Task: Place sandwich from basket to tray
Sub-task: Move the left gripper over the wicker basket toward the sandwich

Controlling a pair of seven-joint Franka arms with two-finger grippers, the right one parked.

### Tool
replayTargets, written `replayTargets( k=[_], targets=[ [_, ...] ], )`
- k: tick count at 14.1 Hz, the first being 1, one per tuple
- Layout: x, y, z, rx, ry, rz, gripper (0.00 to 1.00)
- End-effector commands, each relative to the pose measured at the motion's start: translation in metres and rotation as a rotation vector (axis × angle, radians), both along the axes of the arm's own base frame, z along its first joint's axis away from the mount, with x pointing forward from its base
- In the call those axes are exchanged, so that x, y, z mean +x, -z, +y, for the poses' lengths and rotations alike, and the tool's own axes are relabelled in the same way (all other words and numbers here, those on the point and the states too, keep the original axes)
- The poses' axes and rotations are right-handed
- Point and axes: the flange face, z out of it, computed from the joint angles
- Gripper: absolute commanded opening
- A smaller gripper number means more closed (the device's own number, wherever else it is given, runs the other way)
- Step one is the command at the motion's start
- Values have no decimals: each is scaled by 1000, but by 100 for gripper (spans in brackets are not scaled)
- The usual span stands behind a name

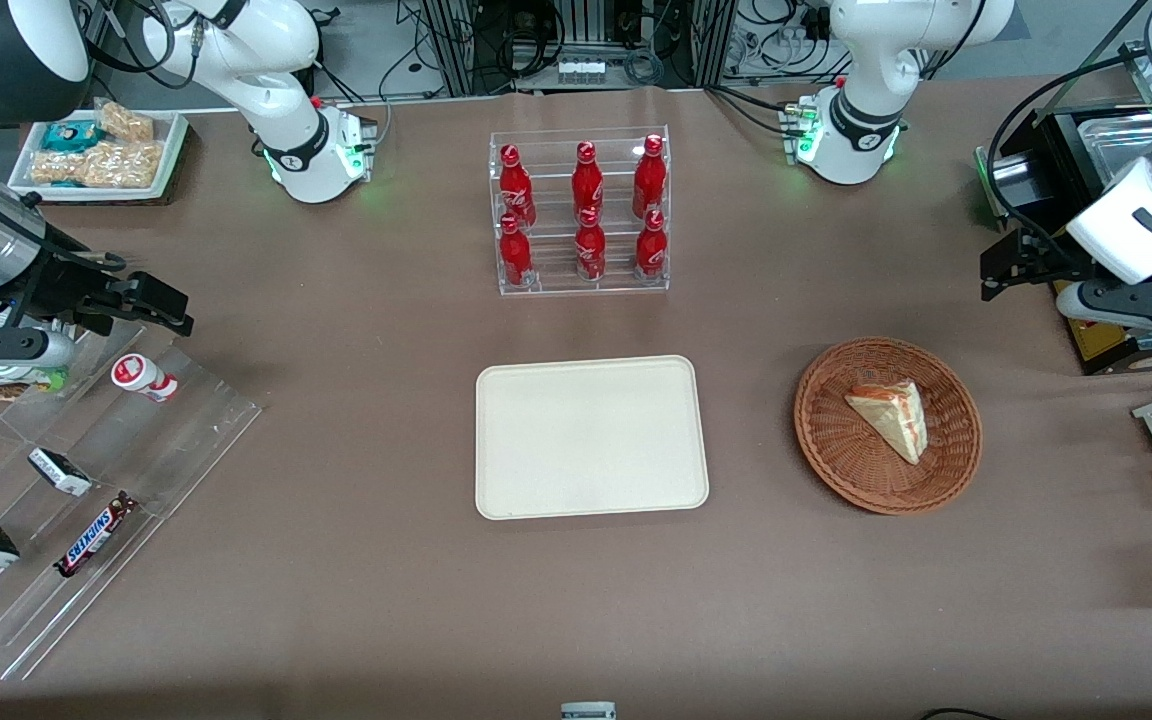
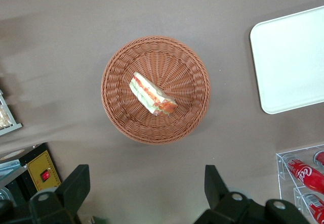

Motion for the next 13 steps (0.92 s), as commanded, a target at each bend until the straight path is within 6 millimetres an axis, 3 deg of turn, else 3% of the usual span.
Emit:
replayTargets(
  k=[1,9,11,13],
  targets=[
    [0,-5,4,-2,-11,30,100],
    [-1,7,3,18,-3,78,100],
    [0,19,7,45,-13,92,100],
    [8,49,7,49,-12,124,100]
  ],
)
